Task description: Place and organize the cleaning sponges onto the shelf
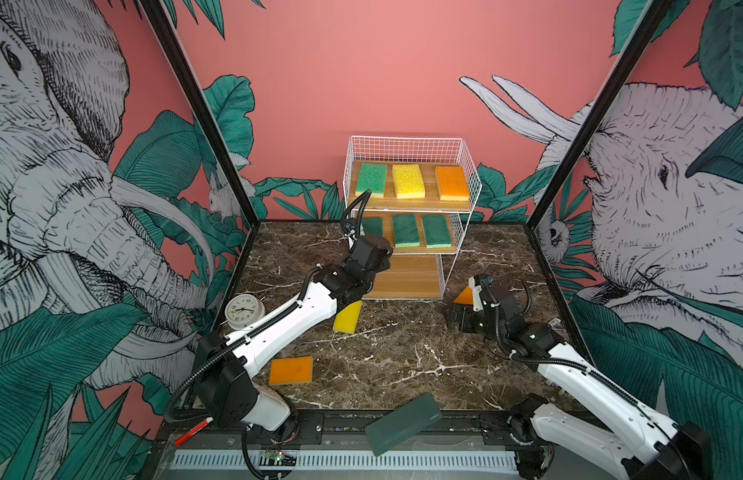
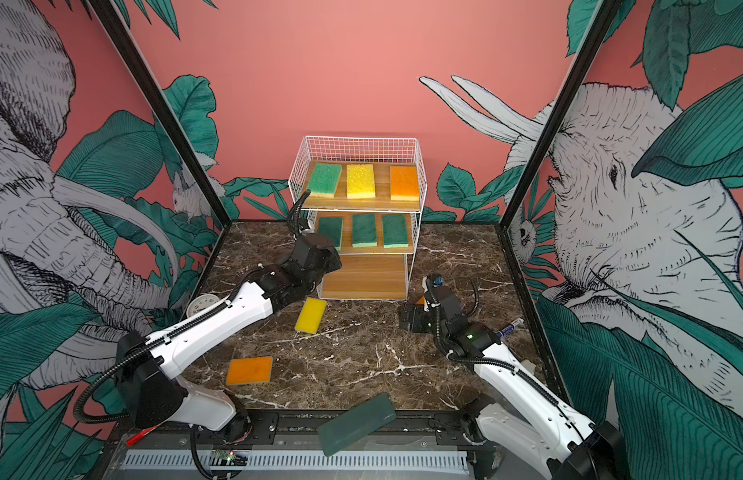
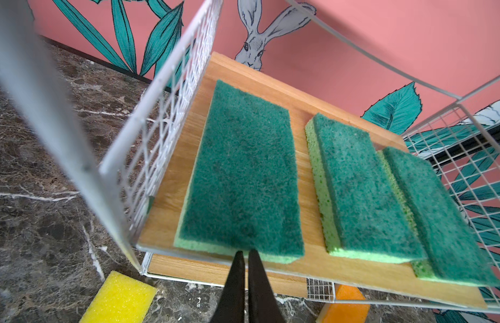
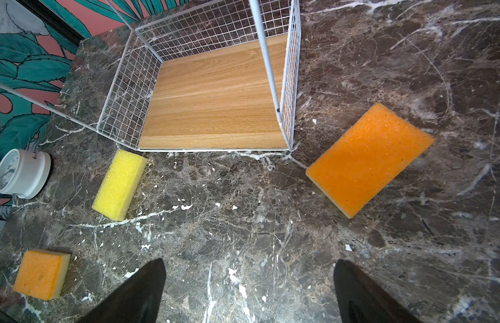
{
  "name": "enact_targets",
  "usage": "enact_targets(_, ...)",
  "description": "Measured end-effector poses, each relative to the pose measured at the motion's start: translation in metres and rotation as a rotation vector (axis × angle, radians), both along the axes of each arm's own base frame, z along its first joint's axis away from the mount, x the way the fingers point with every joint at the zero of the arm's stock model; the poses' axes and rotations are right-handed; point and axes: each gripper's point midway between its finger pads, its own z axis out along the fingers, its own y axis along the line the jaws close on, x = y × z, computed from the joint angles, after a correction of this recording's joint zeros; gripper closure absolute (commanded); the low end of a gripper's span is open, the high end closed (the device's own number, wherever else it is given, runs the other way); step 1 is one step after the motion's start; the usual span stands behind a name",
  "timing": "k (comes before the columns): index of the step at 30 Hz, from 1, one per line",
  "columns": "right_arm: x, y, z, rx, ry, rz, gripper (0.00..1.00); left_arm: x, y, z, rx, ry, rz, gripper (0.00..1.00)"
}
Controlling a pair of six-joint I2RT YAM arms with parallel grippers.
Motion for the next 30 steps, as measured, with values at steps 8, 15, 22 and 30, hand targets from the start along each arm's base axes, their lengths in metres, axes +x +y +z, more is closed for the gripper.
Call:
enact_targets(8,0.0,0.0,0.0,0.0,0.0,0.0,0.04,0.001,0.001,0.001,0.001,-0.005,0.007,0.92)
enact_targets(15,0.0,0.0,0.0,-0.001,-0.001,0.001,0.03,0.003,-0.001,0.001,-0.012,-0.026,0.012,0.93)
enact_targets(22,0.0,0.0,0.0,-0.007,-0.004,0.006,0.03,0.006,-0.006,0.002,-0.004,-0.056,0.014,0.93)
enact_targets(30,0.0,-0.001,0.0,-0.013,-0.008,0.008,0.03,0.004,-0.012,-0.003,0.034,-0.07,0.031,0.94)
